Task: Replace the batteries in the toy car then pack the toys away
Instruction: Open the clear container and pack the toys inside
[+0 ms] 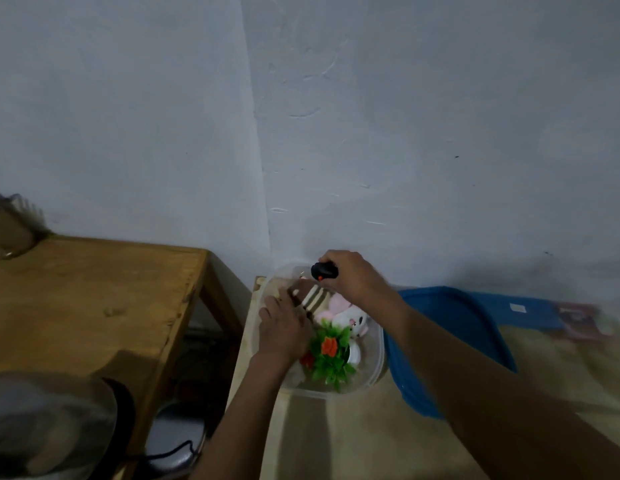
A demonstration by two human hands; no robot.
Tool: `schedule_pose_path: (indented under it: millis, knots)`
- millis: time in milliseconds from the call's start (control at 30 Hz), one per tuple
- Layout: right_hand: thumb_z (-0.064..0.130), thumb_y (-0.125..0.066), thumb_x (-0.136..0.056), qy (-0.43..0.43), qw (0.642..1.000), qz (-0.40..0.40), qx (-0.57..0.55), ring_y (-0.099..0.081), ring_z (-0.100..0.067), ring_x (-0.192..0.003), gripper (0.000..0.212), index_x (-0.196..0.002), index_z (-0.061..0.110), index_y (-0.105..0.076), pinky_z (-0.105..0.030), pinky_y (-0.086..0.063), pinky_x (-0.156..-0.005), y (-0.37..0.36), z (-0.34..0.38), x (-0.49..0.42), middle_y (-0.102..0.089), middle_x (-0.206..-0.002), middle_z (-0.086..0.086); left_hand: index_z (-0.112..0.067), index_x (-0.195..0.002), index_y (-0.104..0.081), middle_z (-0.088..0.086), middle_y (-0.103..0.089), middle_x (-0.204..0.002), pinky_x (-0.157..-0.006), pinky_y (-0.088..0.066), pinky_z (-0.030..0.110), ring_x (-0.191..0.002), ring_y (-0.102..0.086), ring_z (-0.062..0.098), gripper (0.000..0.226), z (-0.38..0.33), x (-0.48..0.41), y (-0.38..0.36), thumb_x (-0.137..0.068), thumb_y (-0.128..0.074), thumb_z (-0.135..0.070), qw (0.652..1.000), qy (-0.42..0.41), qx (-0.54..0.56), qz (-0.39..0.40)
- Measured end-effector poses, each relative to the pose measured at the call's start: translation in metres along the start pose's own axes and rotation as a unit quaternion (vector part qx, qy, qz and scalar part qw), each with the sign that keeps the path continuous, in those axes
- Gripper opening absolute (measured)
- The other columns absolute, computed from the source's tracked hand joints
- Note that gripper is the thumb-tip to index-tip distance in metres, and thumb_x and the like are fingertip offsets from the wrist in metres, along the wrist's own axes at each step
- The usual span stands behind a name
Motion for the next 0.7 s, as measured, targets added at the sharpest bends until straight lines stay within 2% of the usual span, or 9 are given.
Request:
schedule_pose_path:
  millis: [67, 167, 300, 433, 500, 600, 700]
  knots:
    - [0.019, -0.073, -0.084, 0.023, 0.998, -0.011, 0.058, -0.061, -0.027, -0.098, 0.024, -0.106, 0.008, -0.07, -0.032, -0.048, -0.076, -0.016, -0.002, -0.008, -0.061, -0.105, -0.011, -0.002, -0.157, -0.002, 0.025, -0.021, -0.153, -0.11, -0.028, 0.046, -0.136, -0.029, 0.043, 0.07, 0.003, -0.006, -0.006, -0.104, -0.034, -0.036, 1.0, 0.004, -0.006, -0.016]
    - [0.028, -0.07, -0.086, 0.039, 0.985, -0.079, 0.146, -0.055, -0.022, -0.1, 0.029, -0.113, 0.018, -0.07, -0.03, -0.041, -0.067, -0.028, -0.007, -0.005, -0.058, -0.103, -0.005, -0.004, -0.154, -0.013, 0.021, -0.029, -0.148, -0.108, -0.033, 0.044, -0.13, -0.036, 0.039, 0.066, 0.009, -0.011, -0.016, -0.102, -0.036, -0.037, 0.999, -0.001, -0.009, -0.039]
    - [0.033, -0.076, -0.078, 0.022, 0.978, -0.139, 0.152, -0.059, -0.02, -0.094, 0.032, -0.106, 0.02, -0.068, -0.034, -0.048, -0.07, -0.029, -0.011, 0.001, -0.065, -0.099, 0.0, -0.001, -0.154, -0.016, 0.022, -0.025, -0.153, -0.118, -0.025, 0.043, -0.14, -0.029, 0.035, 0.065, 0.013, -0.014, -0.025, -0.101, -0.039, -0.032, 0.997, -0.039, 0.021, -0.063]
    - [0.03, -0.071, -0.084, -0.014, 0.978, -0.125, 0.168, -0.062, -0.021, -0.085, 0.018, -0.095, 0.016, -0.069, -0.033, -0.046, -0.062, -0.036, -0.019, 0.0, -0.064, -0.094, -0.002, -0.001, -0.156, -0.014, 0.018, -0.02, -0.161, -0.121, -0.024, 0.042, -0.148, -0.024, 0.032, 0.073, 0.014, -0.015, -0.025, -0.098, -0.048, -0.027, 0.991, -0.073, 0.085, -0.069]
    - [0.022, -0.063, -0.09, -0.03, 0.972, -0.115, 0.205, -0.063, -0.02, -0.083, 0.01, -0.091, 0.014, -0.07, -0.029, -0.041, -0.058, -0.042, -0.022, -0.001, -0.063, -0.093, -0.003, -0.01, -0.157, -0.019, 0.013, -0.032, -0.157, -0.115, -0.035, 0.046, -0.142, -0.036, 0.028, 0.075, 0.019, -0.019, -0.027, -0.092, -0.046, -0.037, 0.989, -0.077, 0.101, -0.076]
    - [0.018, -0.056, -0.095, -0.058, 0.966, -0.102, 0.231, -0.066, -0.021, -0.081, 0.016, -0.086, 0.012, -0.068, -0.028, -0.037, -0.057, -0.048, -0.025, -0.004, -0.065, -0.092, -0.004, -0.024, -0.153, -0.026, 0.002, -0.044, -0.149, -0.1, -0.049, 0.046, -0.13, -0.05, 0.021, 0.077, 0.02, -0.021, -0.023, -0.083, -0.046, -0.049, 0.985, -0.066, 0.142, -0.067]
    - [0.026, -0.058, -0.093, -0.082, 0.977, -0.071, 0.185, -0.066, -0.023, -0.083, 0.02, -0.097, 0.008, -0.064, -0.027, -0.038, -0.059, -0.051, -0.028, -0.008, -0.067, -0.094, -0.007, -0.032, -0.147, -0.031, -0.002, -0.052, -0.138, -0.091, -0.052, 0.041, -0.12, -0.056, 0.02, 0.079, 0.017, -0.023, -0.014, -0.075, -0.058, -0.049, 0.984, -0.062, 0.163, -0.035]
Point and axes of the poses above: each hand's wrist, its own x-axis away from the middle knuckle, its own y-axis out of the back of the hand, z = x × y, the point moved 3 cm from there along -x, towards the middle knuckle
